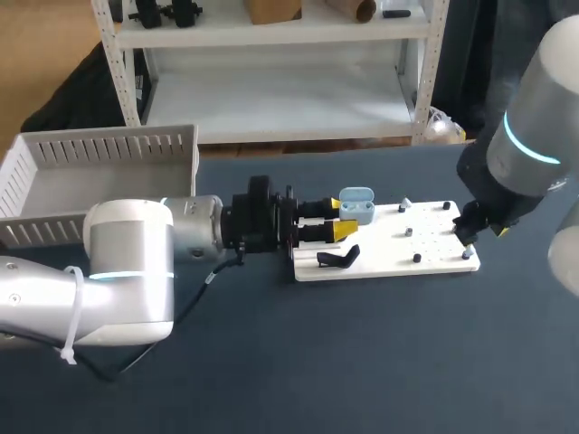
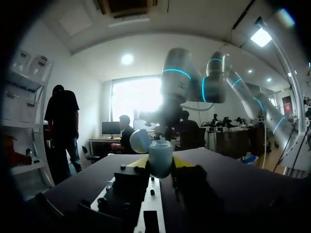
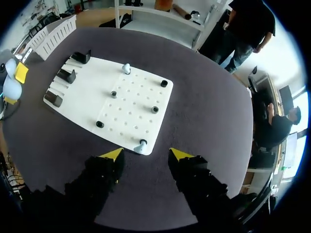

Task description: Pick up each earbud case from the left stands, insert the matching earbuds, close the lid, and place the case in the box.

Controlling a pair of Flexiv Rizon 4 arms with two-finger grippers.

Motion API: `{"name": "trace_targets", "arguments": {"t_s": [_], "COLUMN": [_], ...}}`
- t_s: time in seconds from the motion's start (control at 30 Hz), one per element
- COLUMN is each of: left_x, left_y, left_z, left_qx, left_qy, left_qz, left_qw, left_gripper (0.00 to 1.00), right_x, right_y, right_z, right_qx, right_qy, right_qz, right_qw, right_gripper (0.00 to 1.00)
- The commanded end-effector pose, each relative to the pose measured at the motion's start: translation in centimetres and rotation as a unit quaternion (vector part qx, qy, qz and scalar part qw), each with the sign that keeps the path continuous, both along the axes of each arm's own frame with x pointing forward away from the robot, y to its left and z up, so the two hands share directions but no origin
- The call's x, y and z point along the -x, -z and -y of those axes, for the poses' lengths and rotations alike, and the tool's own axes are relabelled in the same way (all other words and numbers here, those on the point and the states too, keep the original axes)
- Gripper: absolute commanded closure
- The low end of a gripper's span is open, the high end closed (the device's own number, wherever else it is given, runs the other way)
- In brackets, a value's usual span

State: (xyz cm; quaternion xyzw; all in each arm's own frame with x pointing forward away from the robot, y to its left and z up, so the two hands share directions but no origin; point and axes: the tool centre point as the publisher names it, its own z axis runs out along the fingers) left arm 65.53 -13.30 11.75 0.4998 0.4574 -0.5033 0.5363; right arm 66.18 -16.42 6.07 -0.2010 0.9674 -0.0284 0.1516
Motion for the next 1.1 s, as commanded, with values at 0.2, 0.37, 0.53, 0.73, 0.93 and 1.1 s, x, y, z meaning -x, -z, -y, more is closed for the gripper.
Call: {"name": "trace_targets", "arguments": {"t_s": [0.2, 0.37, 0.53, 0.73, 0.93, 1.1], "left_x": [0.0, 0.0, 0.0, 0.0, 0.0, 0.0], "left_y": [0.1, 0.1, 0.1, 0.1, 0.1, 0.1], "left_z": [0.0, 0.0, 0.0, 0.0, 0.0, 0.0], "left_qx": [0.002, 0.002, 0.002, 0.002, 0.002, 0.002], "left_qy": [0.0, 0.0, 0.0, 0.0, 0.0, 0.0], "left_qz": [0.001, 0.001, 0.001, 0.001, 0.001, 0.001], "left_qw": [1.0, 1.0, 1.0, 1.0, 1.0, 1.0], "left_gripper": [1.0, 1.0, 1.0, 1.0, 1.0, 1.0], "right_x": [0.9, 0.7, 0.3, 0.0, -0.3, -0.4], "right_y": [0.8, 1.6, 2.4, 3.1, 3.3, 3.4], "right_z": [-0.9, -1.0, -1.0, -1.1, -0.9, -0.8], "right_qx": [0.01, 0.019, 0.026, 0.031, 0.032, 0.031], "right_qy": [-0.006, -0.006, -0.003, 0.002, 0.01, 0.013], "right_qz": [-0.001, -0.005, -0.006, -0.009, -0.008, -0.008], "right_qw": [1.0, 1.0, 1.0, 0.999, 0.999, 0.999], "right_gripper": [0.48, 0.51, 0.53, 0.48, 0.51, 0.55]}}
